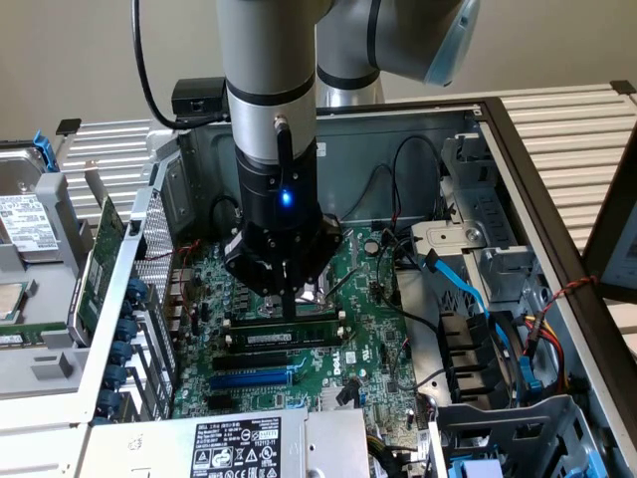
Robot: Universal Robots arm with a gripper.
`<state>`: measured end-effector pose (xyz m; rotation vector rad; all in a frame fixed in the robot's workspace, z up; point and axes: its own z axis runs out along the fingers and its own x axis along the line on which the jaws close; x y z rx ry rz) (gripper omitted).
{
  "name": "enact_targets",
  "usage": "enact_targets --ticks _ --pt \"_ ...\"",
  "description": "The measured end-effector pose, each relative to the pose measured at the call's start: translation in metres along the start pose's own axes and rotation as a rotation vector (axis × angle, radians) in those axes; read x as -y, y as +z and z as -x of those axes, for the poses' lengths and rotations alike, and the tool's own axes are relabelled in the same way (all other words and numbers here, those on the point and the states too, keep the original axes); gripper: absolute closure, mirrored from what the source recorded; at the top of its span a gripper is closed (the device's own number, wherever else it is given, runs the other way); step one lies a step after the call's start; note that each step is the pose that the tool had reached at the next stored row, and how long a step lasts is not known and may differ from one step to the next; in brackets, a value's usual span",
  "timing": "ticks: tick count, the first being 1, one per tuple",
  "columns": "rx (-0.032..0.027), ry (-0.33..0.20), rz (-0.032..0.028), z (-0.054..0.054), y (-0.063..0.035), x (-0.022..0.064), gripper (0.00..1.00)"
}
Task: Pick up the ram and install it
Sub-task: 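Press down the ram until it locks into place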
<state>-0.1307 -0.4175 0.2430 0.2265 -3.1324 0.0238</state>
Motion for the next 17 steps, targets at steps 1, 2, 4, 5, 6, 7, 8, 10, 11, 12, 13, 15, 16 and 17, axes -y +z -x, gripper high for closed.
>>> enact_targets --ticks 1,2,4,5,6,7,8,10,11,12,13,15,16,17 --pt "-0.0003 0.011 -0.0015 0.0000 0.0001 0.0000 0.89" --pt "-0.0008 0.023 -0.0031 0.0000 0.0002 0.0000 0.89" --pt "-0.0016 0.046 -0.0062 0.0000 0.0004 0.0000 0.89" --pt "-0.0020 0.058 -0.0077 0.0000 0.0005 0.0000 0.89" --pt "-0.0023 0.069 -0.0092 0.0000 0.0006 0.0000 0.89" --pt "-0.0028 0.081 -0.0108 0.0000 0.0007 0.0000 0.89" --pt "-0.0031 0.092 -0.0123 0.0000 0.0008 0.0000 0.89" --pt "-0.0040 0.115 -0.0145 0.0000 0.0009 0.0000 0.89" --pt "-0.0043 0.127 -0.0152 0.0000 0.0010 0.0000 0.89" --pt "-0.0044 0.137 -0.0158 0.0000 0.0011 0.0000 0.89" --pt "-0.0044 0.137 -0.0158 0.0000 0.0011 0.0000 0.89" --pt "-0.0044 0.137 -0.0158 0.0000 0.0011 0.0000 0.89" --pt "-0.0044 0.137 -0.0158 0.0000 0.0011 0.0000 0.89" --pt "-0.0045 0.137 -0.0159 0.0000 0.0010 0.0000 0.89"
